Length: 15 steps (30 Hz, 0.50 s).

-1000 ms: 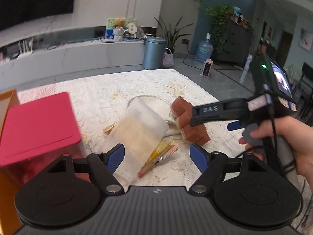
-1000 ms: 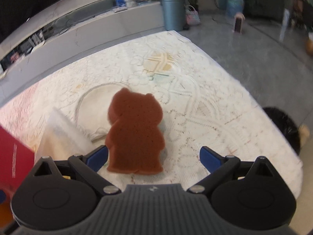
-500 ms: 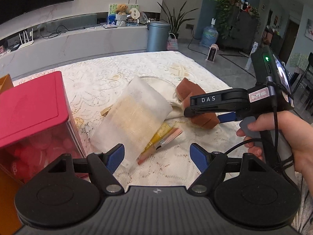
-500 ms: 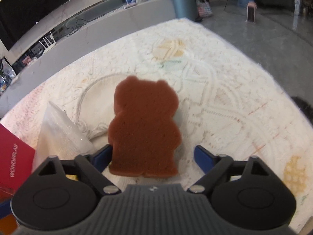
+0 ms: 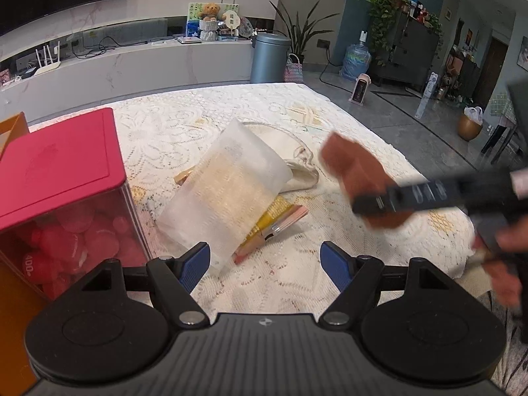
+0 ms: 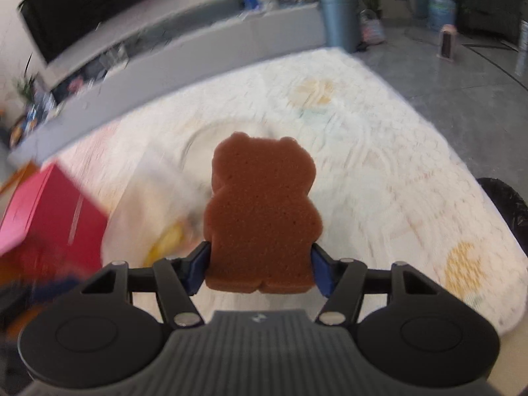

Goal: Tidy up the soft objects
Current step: 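Grasp the brown bear-shaped sponge with the right tool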

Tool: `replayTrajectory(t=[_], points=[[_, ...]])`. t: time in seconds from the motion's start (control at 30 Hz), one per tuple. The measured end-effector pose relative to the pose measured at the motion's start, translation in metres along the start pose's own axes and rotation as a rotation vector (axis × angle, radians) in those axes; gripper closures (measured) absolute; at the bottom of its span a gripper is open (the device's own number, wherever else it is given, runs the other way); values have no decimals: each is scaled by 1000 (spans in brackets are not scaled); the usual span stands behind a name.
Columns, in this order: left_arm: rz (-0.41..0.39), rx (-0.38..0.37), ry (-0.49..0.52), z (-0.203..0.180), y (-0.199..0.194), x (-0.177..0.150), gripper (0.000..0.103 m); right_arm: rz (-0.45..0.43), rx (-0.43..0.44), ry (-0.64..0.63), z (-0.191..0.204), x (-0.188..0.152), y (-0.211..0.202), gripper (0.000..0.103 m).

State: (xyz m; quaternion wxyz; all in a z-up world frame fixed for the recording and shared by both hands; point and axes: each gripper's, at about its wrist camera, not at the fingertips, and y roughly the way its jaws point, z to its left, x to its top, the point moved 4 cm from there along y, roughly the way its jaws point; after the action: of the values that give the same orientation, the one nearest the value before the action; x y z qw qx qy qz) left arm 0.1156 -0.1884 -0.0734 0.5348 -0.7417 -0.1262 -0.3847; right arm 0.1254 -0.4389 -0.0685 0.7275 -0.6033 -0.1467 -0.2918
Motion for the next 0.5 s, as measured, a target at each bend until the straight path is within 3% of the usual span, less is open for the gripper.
replayTrajectory(t=[0.2, 0.33, 0.4, 0.5], points=[[-4, -25, -20, 4, -5, -1, 14, 115, -133, -158, 14, -34, 9, 40], [8, -16, -44, 9, -1, -2, 14, 163, -115, -149, 16, -38, 22, 35], [14, -18, -54, 10, -1, -2, 14, 161, -106, -131, 17, -37, 27, 26], [12, -19, -68, 12, -1, 0, 14, 158, -126, -128, 18, -37, 32, 23]])
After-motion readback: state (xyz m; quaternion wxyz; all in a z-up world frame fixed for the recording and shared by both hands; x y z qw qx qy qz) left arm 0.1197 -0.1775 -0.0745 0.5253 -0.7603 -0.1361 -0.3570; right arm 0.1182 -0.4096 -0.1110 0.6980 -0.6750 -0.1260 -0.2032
